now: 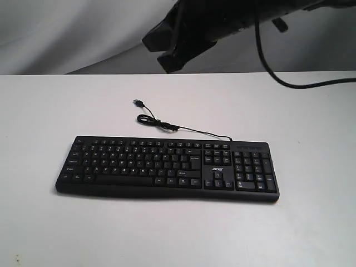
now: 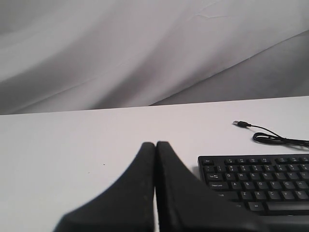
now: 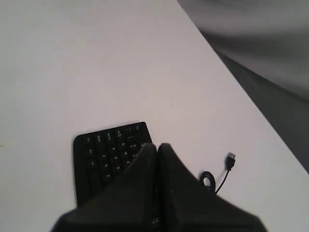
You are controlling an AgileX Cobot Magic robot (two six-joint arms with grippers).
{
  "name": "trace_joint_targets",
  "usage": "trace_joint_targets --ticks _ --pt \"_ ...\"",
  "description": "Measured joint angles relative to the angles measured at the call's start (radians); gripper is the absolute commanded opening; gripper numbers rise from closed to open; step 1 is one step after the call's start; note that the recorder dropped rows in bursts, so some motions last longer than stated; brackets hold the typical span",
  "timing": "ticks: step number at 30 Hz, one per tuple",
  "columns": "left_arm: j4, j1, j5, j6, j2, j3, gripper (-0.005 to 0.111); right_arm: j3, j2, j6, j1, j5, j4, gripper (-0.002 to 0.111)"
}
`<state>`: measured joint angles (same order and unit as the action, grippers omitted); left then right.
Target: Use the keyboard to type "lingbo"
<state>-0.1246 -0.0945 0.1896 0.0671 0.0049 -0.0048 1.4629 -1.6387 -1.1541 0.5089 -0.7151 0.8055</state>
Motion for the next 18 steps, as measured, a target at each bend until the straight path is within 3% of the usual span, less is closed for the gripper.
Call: trace_joint_targets --ticks 8,12,14,18 --pt "0.0 0.0 0.0 0.0 0.0 0.0 0.001 -0.001 0.051 0.006 0.0 0.024 0.0 0.0" --pt "0.0 0.0 0.0 0.0 0.0 0.0 0.001 -0.001 0.082 0.017 0.0 0.171 -0.008 0.0" --pt "0.0 0.0 0.0 0.0 0.0 0.0 0.001 -0.001 0.098 0.076 0.0 0.274 0.011 0.0" --pt "0.0 0.0 0.0 0.0 0.0 0.0 0.001 -0.001 0.127 0.385 -0.01 0.462 0.028 0.0"
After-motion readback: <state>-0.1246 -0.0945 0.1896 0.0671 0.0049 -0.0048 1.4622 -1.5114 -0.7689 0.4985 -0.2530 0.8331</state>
